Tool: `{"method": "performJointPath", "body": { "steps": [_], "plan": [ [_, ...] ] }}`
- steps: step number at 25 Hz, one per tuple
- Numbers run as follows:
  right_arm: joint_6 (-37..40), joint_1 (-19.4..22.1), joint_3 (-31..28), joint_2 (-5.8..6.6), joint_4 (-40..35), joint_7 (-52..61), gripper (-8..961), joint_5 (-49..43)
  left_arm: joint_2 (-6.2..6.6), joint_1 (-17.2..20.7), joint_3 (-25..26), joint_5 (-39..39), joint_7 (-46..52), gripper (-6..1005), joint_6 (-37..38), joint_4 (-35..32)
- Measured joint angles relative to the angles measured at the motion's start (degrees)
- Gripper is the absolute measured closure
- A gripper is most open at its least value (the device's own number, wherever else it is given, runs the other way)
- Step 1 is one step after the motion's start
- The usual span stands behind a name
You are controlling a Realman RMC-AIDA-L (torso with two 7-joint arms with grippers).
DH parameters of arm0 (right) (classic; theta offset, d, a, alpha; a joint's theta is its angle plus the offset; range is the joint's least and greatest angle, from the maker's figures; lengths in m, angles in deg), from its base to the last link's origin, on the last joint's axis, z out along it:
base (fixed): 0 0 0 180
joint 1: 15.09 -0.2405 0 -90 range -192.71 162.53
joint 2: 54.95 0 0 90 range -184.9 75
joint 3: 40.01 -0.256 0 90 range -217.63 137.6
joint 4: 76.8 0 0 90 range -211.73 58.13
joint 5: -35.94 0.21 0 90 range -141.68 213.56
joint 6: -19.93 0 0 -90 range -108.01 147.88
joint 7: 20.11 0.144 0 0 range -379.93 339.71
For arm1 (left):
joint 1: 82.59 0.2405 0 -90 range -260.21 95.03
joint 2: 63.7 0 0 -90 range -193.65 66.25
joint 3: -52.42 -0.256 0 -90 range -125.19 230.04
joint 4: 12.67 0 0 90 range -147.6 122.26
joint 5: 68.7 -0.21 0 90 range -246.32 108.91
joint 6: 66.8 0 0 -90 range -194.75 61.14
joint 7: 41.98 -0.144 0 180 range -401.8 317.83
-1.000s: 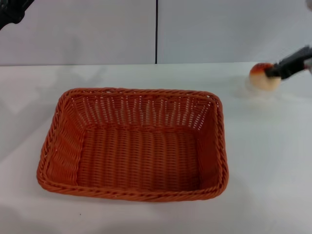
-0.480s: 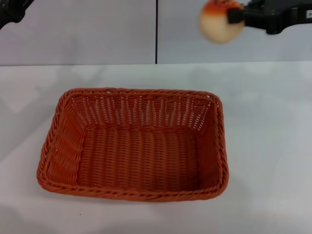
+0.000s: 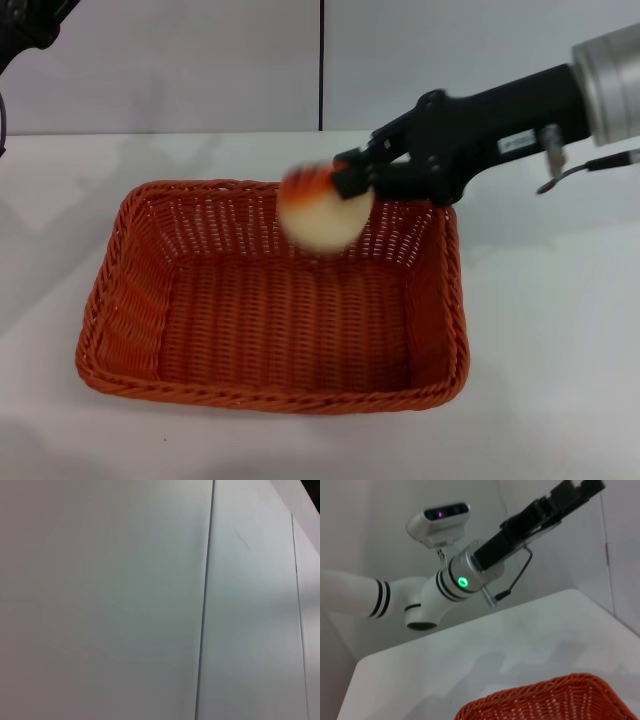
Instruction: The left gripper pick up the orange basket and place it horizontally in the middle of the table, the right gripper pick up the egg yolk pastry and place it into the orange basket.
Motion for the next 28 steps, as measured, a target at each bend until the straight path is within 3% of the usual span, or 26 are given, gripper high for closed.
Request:
{"method": "performJointPath", "body": {
  "steps": [11,17,22,25,28],
  "plan": [
    [-1.0,1.5,0.2,-0.44,-2.1,-0.1,636,0.2,0.01,-0.2,-0.3,-0.3,0.0,203,-0.1,0.0],
    [-1.1,5.4,-5.0,-1.30,-5.0,-4.5,461,3.5,0.01,-0.2,-0.5,-0.1,0.0,202,-0.2,0.0],
    [-1.4,10.9,-11.8,-1.59,-3.2,-15.4,255,15.1,0.00,-0.2,-0.3,0.0,0.0,202,-0.3,0.0],
    [-1.5,14.6,-15.6,-1.65,2.1,-26.7,255,24.8,0.00,-0.2,-0.1,0.1,0.0,202,-0.4,0.0],
    [-1.2,17.8,-18.1,-1.66,12.1,-41.4,255,38.3,-0.02,-0.2,-0.1,0.1,-0.2,202,-0.5,0.0]
  ]
}}
